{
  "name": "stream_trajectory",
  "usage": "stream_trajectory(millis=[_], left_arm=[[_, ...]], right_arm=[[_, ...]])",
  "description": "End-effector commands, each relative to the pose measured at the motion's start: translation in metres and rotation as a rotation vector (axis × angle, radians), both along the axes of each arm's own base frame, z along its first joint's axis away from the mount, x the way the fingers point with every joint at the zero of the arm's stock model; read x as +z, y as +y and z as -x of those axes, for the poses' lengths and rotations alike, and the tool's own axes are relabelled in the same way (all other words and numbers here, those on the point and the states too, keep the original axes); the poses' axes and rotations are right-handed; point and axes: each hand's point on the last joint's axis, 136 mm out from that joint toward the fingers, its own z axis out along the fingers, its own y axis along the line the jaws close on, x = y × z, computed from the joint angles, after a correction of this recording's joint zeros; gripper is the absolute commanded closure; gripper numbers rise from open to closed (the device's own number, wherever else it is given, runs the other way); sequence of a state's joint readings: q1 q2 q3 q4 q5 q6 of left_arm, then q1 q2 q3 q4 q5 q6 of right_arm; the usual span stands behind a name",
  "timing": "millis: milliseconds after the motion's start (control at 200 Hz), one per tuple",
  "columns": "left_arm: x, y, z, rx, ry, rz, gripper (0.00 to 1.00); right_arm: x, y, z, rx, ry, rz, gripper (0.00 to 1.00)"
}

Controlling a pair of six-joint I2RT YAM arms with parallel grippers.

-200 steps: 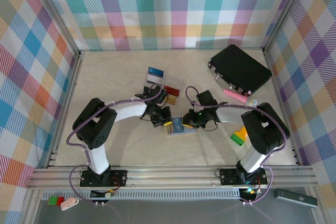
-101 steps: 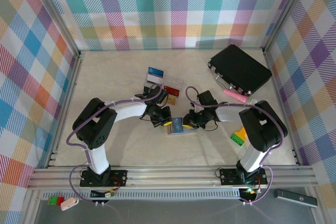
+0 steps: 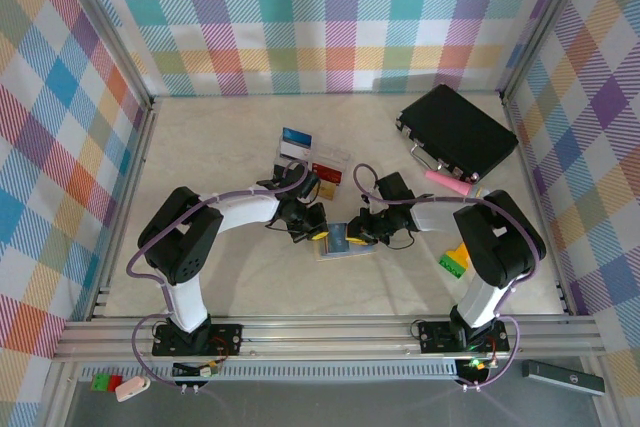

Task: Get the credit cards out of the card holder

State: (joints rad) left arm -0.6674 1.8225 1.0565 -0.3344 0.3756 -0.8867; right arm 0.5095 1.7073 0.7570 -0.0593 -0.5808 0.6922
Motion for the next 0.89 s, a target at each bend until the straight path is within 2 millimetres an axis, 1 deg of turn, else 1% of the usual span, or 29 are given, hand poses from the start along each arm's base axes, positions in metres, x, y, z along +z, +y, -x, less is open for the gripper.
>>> stream_trajectory(millis=[0, 85, 270, 630, 715, 890], left_arm=[[-0.035, 0.024, 0.027, 0.004, 0.1, -0.126, 0.95], [-0.034, 0.025, 0.027, 0.003, 0.099, -0.13, 0.95], [-0.032, 0.027, 0.026, -0.001, 0.087, -0.142, 0.95], [-0.015, 0.02, 0.015, -0.052, 0.038, -0.133, 0.94], [-0.006, 0.013, 0.011, -0.072, 0.018, -0.101, 0.94], [0.021, -0.006, 0.004, -0.142, -0.043, -0.012, 0.89]], right_arm=[[0.0, 0.002, -0.001, 0.005, -0.001, -0.019, 0.88], [0.001, 0.0, -0.001, -0.001, -0.008, -0.005, 0.91], [-0.001, -0.007, -0.001, -0.016, -0.015, 0.027, 0.91], [-0.009, -0.02, 0.003, -0.051, 0.003, 0.089, 0.91], [-0.007, -0.02, 0.004, -0.051, -0.002, 0.088, 0.91], [-0.005, -0.019, 0.004, -0.043, -0.004, 0.078, 0.91]])
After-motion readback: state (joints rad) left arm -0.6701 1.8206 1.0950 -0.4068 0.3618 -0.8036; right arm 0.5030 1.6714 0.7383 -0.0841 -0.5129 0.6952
